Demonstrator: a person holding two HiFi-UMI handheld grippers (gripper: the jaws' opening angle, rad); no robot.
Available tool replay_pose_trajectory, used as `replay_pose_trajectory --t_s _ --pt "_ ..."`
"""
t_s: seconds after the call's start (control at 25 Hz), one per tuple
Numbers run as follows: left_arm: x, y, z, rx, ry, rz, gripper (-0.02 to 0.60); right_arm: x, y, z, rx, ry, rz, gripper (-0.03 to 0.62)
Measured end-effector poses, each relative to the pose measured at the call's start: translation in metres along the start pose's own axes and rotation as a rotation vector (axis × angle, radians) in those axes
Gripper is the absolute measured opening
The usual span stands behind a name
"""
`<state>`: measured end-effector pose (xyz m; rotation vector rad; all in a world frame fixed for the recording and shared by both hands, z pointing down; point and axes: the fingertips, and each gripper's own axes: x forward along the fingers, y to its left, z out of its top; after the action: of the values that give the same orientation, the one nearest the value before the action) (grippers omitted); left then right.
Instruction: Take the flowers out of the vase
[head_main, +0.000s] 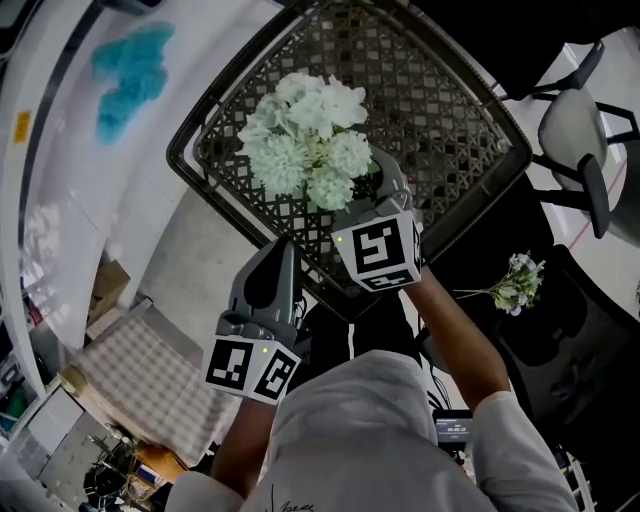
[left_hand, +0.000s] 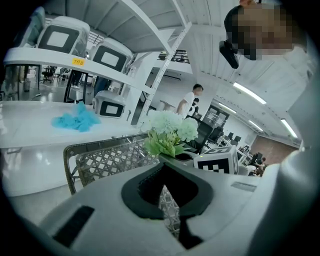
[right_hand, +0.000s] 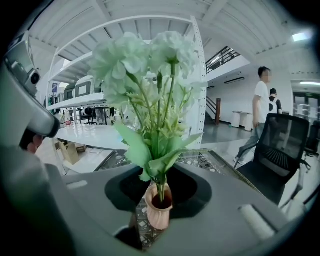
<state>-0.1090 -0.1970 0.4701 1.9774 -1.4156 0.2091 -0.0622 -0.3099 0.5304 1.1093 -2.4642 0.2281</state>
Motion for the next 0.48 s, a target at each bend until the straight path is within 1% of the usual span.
replay_pose_trajectory --t_s 0.2,0.48 --pt "-0.006 -0.002 0.007 0.005 -0.036 0.000 0.002 -0.003 0.001 0.005 0.003 -0.008 -0.001 0.106" --pt "-0.009 -0.005 0.011 0.006 -0.046 -0.008 0.002 -0.008 0.002 0.011 0.006 -0.019 -0.003 0.103"
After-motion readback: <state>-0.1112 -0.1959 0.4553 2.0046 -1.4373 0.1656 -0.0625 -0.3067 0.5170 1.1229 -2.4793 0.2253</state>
